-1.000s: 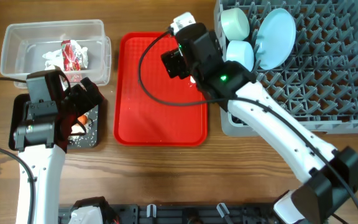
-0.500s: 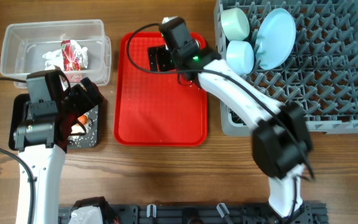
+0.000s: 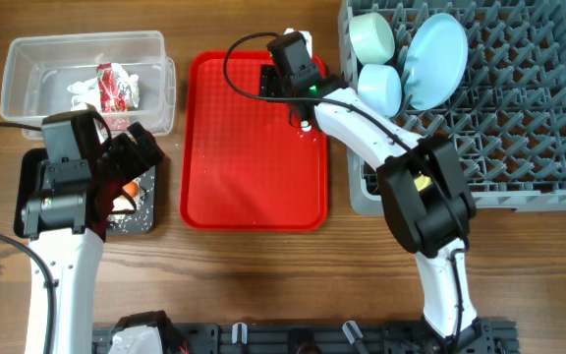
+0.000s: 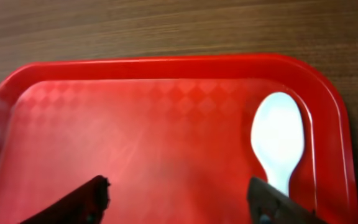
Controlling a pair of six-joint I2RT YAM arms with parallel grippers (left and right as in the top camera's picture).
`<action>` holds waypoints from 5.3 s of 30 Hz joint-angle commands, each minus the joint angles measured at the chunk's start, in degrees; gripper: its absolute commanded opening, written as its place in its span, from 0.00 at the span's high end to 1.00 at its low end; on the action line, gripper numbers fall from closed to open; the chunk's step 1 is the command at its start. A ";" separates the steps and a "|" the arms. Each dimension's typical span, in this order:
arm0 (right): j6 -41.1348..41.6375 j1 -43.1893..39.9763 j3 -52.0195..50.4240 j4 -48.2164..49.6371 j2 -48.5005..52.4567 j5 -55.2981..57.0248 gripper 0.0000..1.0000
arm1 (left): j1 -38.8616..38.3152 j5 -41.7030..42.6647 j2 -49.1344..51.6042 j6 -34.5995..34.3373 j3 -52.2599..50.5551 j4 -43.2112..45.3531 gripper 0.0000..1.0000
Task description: Sort waste into correct bins and load items into the dishwasher rack
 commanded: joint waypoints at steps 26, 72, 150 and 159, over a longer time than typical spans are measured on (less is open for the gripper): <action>7.04 -2.34 0.15 -1.01 5.66 7.72 0.69 | 0.35 -0.35 0.11 -0.13 0.90 0.15 0.00; -5.33 -8.90 0.22 -39.74 -48.78 5.97 0.96 | 0.35 -0.35 0.11 -0.13 0.90 0.15 0.00; -27.89 -27.93 -78.84 2.84 -113.87 -20.00 0.00 | 0.35 -0.35 0.11 -0.13 0.90 0.15 0.00; -29.46 -28.57 -93.61 10.47 -126.95 -23.98 0.00 | 0.35 -0.35 0.11 -0.13 0.90 0.15 0.00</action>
